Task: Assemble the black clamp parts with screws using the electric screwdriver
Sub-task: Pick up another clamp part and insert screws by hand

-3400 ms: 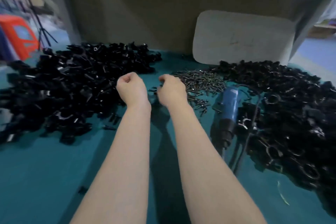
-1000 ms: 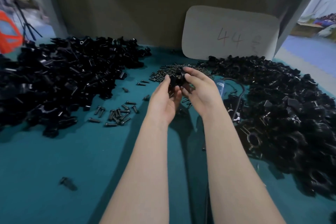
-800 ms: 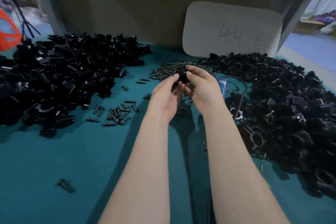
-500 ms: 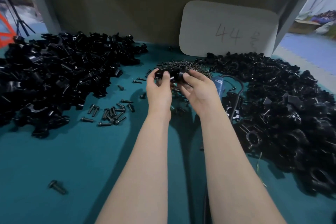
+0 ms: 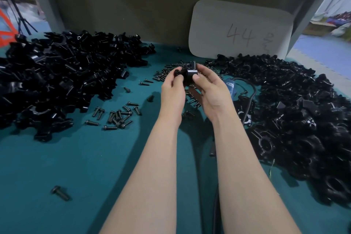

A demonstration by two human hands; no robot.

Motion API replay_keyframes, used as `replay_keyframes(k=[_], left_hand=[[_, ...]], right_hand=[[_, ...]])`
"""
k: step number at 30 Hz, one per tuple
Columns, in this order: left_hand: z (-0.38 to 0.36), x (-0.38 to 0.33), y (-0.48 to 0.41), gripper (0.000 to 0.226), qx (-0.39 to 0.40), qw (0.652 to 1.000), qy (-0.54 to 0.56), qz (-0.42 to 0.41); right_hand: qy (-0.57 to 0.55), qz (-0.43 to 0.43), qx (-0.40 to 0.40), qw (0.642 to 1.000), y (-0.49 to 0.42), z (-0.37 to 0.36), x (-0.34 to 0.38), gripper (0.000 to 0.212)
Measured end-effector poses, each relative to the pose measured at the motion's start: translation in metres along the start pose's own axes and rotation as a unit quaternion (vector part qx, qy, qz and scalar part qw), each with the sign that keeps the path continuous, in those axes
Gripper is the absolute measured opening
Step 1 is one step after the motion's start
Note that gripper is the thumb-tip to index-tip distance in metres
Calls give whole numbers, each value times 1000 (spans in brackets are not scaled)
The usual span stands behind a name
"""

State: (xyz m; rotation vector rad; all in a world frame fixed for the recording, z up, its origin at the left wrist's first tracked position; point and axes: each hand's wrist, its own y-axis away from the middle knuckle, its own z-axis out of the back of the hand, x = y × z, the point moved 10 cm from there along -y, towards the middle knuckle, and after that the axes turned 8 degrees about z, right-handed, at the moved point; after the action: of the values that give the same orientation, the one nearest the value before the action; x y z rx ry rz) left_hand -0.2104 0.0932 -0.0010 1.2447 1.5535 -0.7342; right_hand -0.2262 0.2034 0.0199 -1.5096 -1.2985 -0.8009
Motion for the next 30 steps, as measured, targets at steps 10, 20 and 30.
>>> replay_keyframes(k=[10,20,30], left_hand=[[8,-4,-1,33,-31,999,-10,-39],[-5,-12,8,24,2,993,-82,-90],[-6,-13,8,43,-26,980,-165,-108]], right_hand=[[21,20,7,1000,-2,-5,1,26],[-1,-3,-31,1000,-5,2,-7,15],[-26,-19,-35,999,-2,1,-9,13]])
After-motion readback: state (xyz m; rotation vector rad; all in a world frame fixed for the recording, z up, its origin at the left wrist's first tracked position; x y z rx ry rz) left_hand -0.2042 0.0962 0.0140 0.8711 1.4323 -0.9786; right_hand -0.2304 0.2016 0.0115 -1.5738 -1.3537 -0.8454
